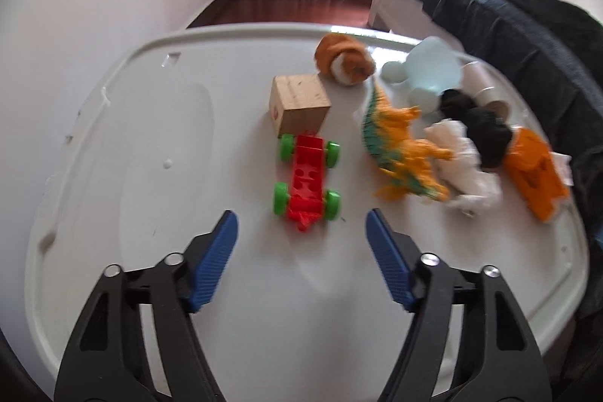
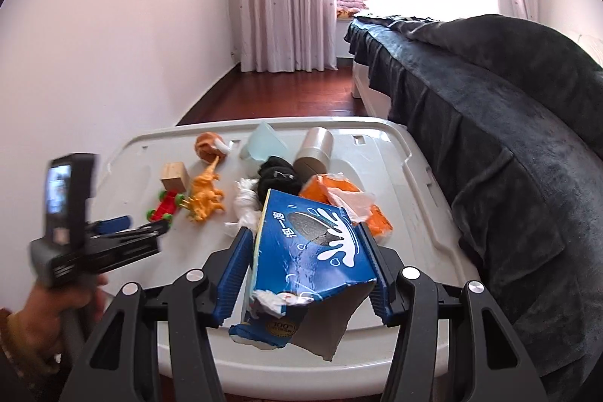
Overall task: Collect trash
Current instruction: 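Grasp the blue cookie box with the right gripper while the left gripper grasps the red toy car, then lower the toy car and cookie box into the bin and open both grippers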
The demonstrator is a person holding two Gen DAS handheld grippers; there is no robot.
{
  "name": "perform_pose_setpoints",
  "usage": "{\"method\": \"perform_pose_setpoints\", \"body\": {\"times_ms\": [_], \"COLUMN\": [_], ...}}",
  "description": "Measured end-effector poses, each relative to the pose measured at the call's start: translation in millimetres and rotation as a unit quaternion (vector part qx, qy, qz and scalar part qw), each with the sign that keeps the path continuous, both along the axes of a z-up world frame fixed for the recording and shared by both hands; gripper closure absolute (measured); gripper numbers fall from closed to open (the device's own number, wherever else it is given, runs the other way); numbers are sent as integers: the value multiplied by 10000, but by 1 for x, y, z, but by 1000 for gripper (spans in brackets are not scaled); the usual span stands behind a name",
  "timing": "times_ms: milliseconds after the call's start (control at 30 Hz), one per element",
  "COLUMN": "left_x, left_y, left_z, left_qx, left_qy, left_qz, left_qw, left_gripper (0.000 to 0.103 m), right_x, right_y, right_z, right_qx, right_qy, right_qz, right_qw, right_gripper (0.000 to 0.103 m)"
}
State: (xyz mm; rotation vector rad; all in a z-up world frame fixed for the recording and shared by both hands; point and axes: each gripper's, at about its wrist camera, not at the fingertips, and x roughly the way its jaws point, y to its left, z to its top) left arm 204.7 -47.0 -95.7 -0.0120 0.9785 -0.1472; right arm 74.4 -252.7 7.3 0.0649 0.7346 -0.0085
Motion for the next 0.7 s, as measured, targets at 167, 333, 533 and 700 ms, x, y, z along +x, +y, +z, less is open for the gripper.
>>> {"method": "perform_pose_setpoints", "body": {"times_ms": [167, 333, 533, 700], "left_x": [19, 28, 26, 8], "left_y": [-3, -9, -1, 8], "left_z": [-10, -11, -8, -6], "left_qx": [147, 467, 499, 408], "left_qy": [86, 141, 148, 70], "left_qz": [-9, -39, 58, 105], "left_qw": [9999, 9988, 9986, 9991], "left_gripper": [40, 49, 64, 64], "right_x": [0, 0, -3, -4], "right_y": [1, 4, 5, 4], "right_z": [-1, 0, 4, 5], "right_qx": [56, 89, 54, 52], "right_qy": [41, 37, -53, -81], "right_qz": [43, 68, 76, 62], "right_qw": [10000, 9999, 9999, 9999], "right_gripper": [48, 48, 48, 48]}}
